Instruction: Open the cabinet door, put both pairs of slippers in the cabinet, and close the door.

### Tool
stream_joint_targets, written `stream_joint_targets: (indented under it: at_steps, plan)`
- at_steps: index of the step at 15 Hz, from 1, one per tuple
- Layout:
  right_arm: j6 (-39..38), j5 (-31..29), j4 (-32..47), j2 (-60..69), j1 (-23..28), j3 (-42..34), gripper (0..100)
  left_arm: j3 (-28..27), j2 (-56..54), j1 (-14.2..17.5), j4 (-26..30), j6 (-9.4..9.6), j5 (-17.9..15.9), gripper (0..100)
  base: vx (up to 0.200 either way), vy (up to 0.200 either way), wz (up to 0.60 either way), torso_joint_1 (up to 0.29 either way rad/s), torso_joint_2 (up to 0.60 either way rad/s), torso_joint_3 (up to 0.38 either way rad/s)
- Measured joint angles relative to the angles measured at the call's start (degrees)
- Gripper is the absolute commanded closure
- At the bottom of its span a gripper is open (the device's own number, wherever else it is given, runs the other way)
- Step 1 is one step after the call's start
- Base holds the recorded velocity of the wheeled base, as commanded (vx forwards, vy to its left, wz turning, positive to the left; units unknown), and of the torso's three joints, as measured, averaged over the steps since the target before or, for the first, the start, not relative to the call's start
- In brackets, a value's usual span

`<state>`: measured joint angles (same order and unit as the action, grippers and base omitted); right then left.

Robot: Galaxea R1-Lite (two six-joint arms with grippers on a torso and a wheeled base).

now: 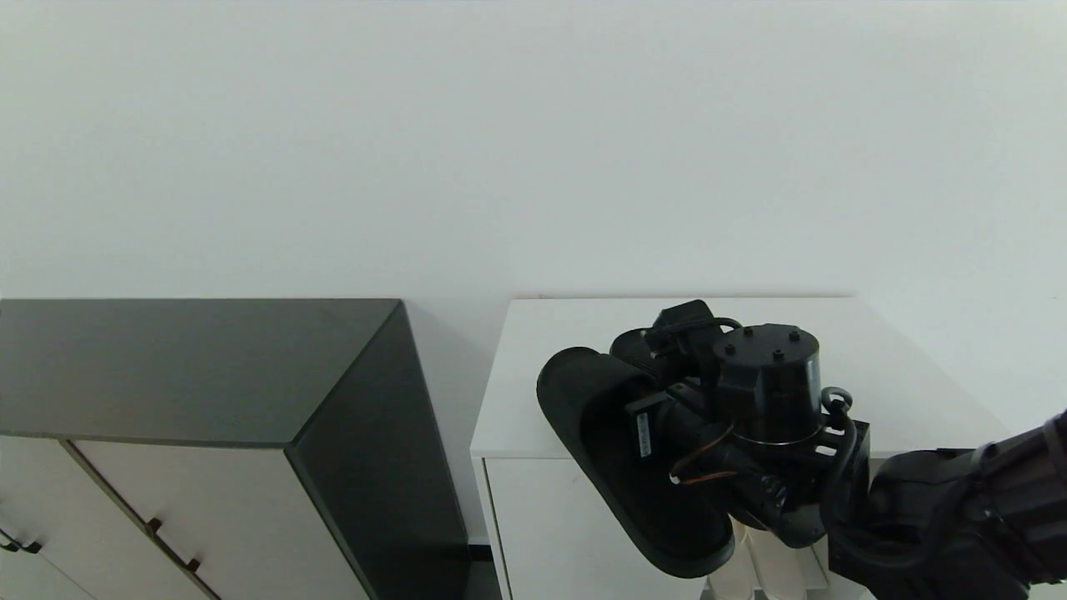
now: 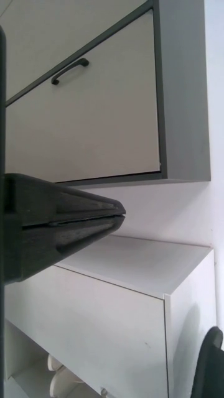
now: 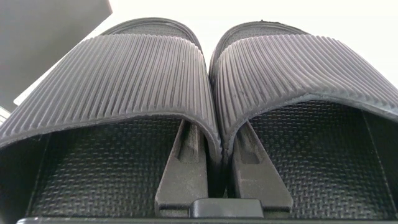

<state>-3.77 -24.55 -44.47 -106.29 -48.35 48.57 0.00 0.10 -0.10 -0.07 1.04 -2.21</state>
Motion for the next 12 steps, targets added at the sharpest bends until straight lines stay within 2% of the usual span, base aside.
stream_joint_targets:
  at_steps: [2,12]
  plan:
    - [0.07,0.00,-0.13,0.37,0.00,-0.22,100,0.00,0.00,0.00,0.00,-0.02,-0.02,100,0.000,0.000,0.00,0.000,0.00,0.000]
    - [0.16,0.01,-0.37,0.23,-0.16,0.05,100,0.00,0.00,0.00,-0.02,0.11,-0.09,100,-0.200,0.000,0.00,0.001,0.00,0.003]
